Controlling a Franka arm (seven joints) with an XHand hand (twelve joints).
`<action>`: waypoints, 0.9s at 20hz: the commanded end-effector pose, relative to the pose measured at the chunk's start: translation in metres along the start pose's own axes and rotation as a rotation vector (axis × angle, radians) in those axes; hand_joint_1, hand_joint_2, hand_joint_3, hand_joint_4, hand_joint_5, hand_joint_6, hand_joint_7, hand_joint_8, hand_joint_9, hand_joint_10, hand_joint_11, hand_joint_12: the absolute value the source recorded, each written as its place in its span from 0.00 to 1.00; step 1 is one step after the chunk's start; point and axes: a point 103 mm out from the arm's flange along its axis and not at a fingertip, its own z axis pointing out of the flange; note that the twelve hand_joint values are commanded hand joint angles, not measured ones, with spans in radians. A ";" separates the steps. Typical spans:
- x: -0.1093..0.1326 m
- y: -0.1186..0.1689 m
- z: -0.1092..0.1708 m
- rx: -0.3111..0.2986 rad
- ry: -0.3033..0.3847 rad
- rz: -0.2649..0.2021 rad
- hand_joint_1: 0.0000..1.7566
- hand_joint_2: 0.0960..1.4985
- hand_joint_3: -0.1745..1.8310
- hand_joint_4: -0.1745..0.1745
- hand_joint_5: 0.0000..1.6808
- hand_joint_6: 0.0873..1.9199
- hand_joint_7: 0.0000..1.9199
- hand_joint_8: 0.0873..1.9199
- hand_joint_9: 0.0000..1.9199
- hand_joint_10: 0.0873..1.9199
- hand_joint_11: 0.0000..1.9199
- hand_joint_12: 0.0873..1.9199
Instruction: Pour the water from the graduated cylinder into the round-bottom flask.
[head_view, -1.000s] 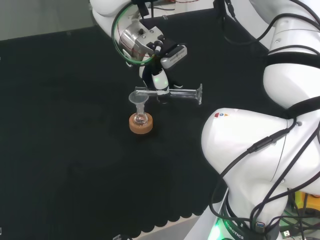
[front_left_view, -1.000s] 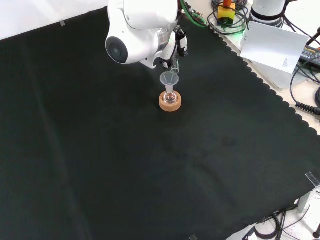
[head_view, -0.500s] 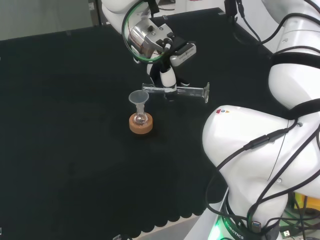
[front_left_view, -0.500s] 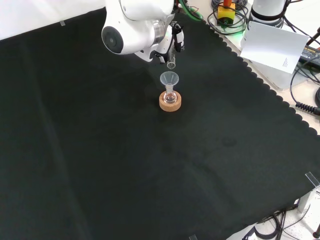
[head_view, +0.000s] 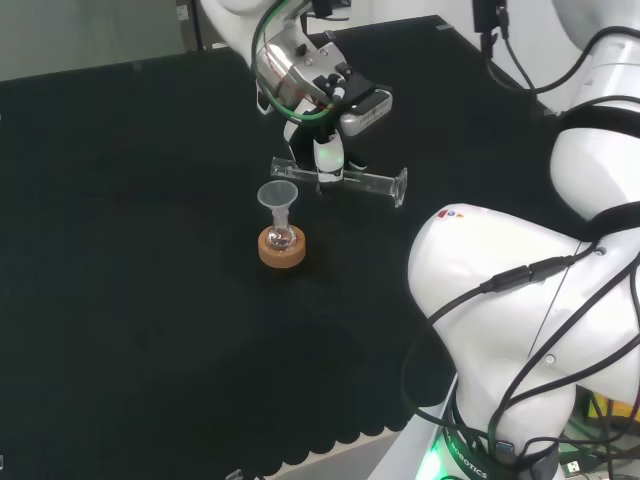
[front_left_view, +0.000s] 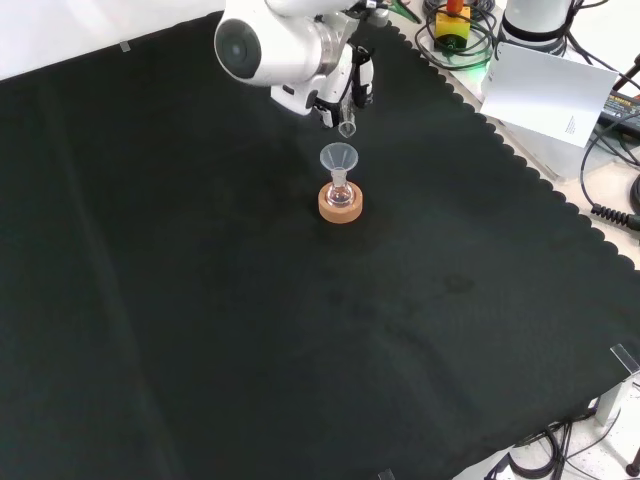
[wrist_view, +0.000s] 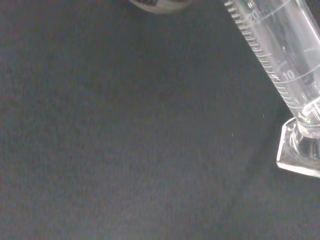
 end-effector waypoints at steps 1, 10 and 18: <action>-0.012 -0.002 0.004 -0.191 0.045 -0.049 0.65 0.74 0.09 0.00 0.57 0.53 0.63 0.15 0.78 0.00 0.71 0.33; -0.035 -0.011 0.014 -0.407 0.123 -0.126 0.65 0.74 0.09 0.00 0.57 0.53 0.63 0.15 0.77 0.00 0.71 0.32; -0.059 -0.011 0.022 -0.552 0.214 -0.176 0.65 0.74 0.09 0.00 0.57 0.53 0.63 0.15 0.77 0.00 0.71 0.33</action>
